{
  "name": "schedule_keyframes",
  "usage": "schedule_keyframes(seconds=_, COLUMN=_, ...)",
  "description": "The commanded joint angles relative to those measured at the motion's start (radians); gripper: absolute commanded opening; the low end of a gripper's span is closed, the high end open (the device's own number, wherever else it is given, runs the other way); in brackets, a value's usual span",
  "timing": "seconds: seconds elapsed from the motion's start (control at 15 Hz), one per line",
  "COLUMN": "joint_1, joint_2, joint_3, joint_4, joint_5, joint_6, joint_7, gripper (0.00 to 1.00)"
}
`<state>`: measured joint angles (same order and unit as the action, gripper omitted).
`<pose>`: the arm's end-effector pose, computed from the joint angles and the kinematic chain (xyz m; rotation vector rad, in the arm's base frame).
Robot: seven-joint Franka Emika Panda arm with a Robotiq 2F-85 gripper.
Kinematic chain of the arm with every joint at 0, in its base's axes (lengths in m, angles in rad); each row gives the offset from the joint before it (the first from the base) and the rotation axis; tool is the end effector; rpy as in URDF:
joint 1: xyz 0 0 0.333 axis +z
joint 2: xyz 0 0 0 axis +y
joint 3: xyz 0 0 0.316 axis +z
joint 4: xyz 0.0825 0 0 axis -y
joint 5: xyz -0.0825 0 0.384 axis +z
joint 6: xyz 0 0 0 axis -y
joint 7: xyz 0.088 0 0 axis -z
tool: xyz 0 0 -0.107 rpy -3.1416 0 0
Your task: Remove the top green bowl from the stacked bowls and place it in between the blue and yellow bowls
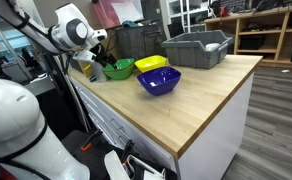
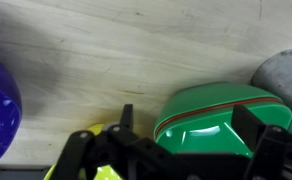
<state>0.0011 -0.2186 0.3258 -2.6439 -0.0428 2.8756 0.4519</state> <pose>0.4282 0.1463 0.3606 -2.9839 0.1163 -0.6661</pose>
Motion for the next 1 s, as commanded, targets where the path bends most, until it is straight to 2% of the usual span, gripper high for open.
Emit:
schedule_keyframes(seconds=0.0, joint_1=-0.144, joint_2=0.113, joint_3=0.079, joint_4=0.11, joint_5=-0.188, joint_6=0.029, joint_7=0.212, gripper=1.0)
schedule_keyframes(seconds=0.13, joint_1=-0.199, joint_2=0.144, joint_3=0.102, joint_4=0.152, joint_5=-0.316, joint_6=0.008, joint_7=0.361, gripper=1.0)
schedule_keyframes(seconds=0.33, joint_1=-0.229, joint_2=0.191, joint_3=0.117, joint_4=0.204, joint_5=-0.452, joint_6=-0.02, joint_7=0.589, gripper=1.0)
schedule_keyframes(seconds=0.67, joint_1=-0.199, joint_2=0.284, joint_3=0.117, joint_4=0.272, joint_5=-0.588, joint_6=-0.03, joint_7=0.9, gripper=1.0)
schedule_keyframes(seconds=0.93, joint_1=-0.179, joint_2=0.351, joint_3=0.089, joint_4=0.34, joint_5=-0.709, joint_6=-0.028, joint_7=1.096, gripper=1.0)
